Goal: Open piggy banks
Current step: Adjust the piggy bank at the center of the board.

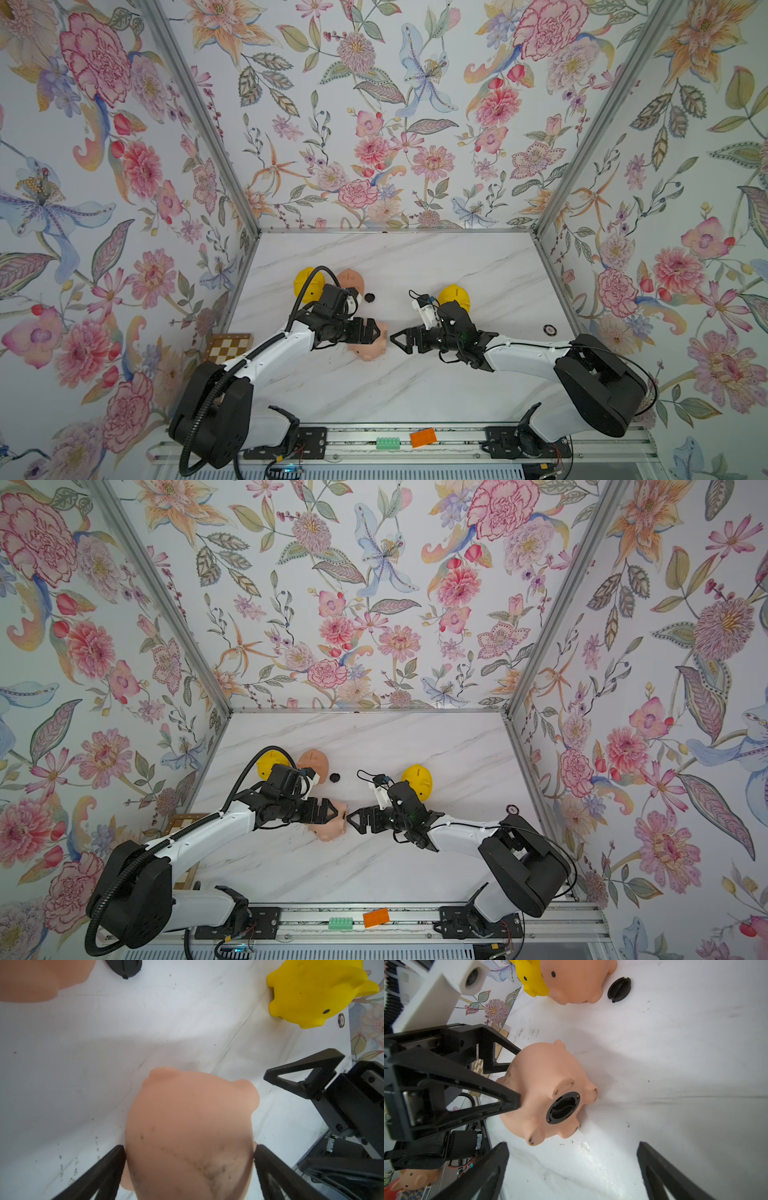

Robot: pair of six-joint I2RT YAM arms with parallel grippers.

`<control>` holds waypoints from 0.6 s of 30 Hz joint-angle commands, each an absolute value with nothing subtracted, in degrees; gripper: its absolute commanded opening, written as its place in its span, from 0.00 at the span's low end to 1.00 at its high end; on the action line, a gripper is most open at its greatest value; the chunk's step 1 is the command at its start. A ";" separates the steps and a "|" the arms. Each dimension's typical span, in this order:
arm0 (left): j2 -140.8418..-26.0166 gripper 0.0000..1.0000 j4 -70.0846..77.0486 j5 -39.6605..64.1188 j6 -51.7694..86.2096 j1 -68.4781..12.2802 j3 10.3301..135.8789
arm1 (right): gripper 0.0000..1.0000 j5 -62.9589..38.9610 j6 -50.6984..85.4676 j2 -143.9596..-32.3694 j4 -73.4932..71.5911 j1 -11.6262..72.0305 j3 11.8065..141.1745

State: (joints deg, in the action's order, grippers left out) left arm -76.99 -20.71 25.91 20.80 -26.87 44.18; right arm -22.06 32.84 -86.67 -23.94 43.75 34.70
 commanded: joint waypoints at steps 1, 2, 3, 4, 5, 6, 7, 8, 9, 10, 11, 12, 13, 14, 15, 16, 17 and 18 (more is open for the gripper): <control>-77.80 0.99 -17.80 28.71 21.09 -27.17 42.24 | 0.98 -22.32 33.96 -88.14 -26.72 43.59 33.53; -77.68 0.99 -16.42 28.93 21.61 -27.20 41.43 | 0.97 -22.41 34.23 -88.31 -27.33 43.58 33.25; -77.60 0.98 -14.75 29.49 22.12 -27.17 40.42 | 0.97 -22.50 34.63 -88.49 -28.10 43.59 32.90; -77.81 0.99 -13.66 29.90 22.48 -27.03 39.76 | 0.97 -22.59 34.95 -88.72 -28.72 43.58 32.62; -77.96 0.98 -12.81 30.07 22.79 -27.07 39.19 | 0.97 -22.68 35.14 -88.95 -29.10 43.59 32.48; -78.25 0.98 -11.34 30.51 23.27 -27.03 38.42 | 0.96 -22.76 35.37 -89.29 -29.49 43.57 32.39; -78.40 0.98 -9.66 31.12 23.89 -26.91 37.46 | 0.96 -23.02 35.56 -89.67 -29.82 43.59 32.34; -78.48 0.98 -8.01 31.62 24.48 -26.69 36.55 | 0.95 -23.18 35.67 -89.89 -30.05 43.59 32.34; -78.34 0.98 -5.82 32.42 25.01 -26.35 35.33 | 0.95 -23.29 35.85 -90.07 -30.33 43.63 32.30; -78.29 0.97 -3.71 33.05 25.73 -25.92 34.06 | 0.95 -23.29 36.02 -90.09 -30.71 43.65 32.13; -78.23 0.97 -1.95 33.32 26.17 -25.62 33.05 | 0.95 -23.13 36.06 -90.02 -30.93 43.66 31.88; -78.06 0.97 -0.23 33.57 26.45 -25.12 32.05 | 0.95 -22.90 36.15 -89.85 -31.27 43.64 31.58; -77.89 0.97 1.28 33.62 26.55 -24.78 30.98 | 0.95 -22.54 36.12 -89.66 -31.38 43.60 31.31; -77.85 0.97 2.34 33.62 26.55 -24.41 30.28 | 0.95 -21.97 36.29 -89.40 -31.45 43.57 30.92; -77.84 0.96 3.56 33.66 26.43 -24.11 29.43 | 0.95 -21.63 36.26 -89.14 -31.60 43.59 30.60; -78.02 0.96 4.72 33.50 26.37 -23.93 28.73 | 0.95 -21.24 36.21 -88.96 -31.50 43.49 30.41; -78.19 0.96 5.12 33.41 26.13 -23.74 28.36 | 0.95 -20.99 36.24 -88.80 -31.31 43.40 30.32; -78.37 0.95 5.80 33.40 26.10 -23.66 27.98 | 0.95 -20.67 36.28 -88.80 -31.13 43.33 30.24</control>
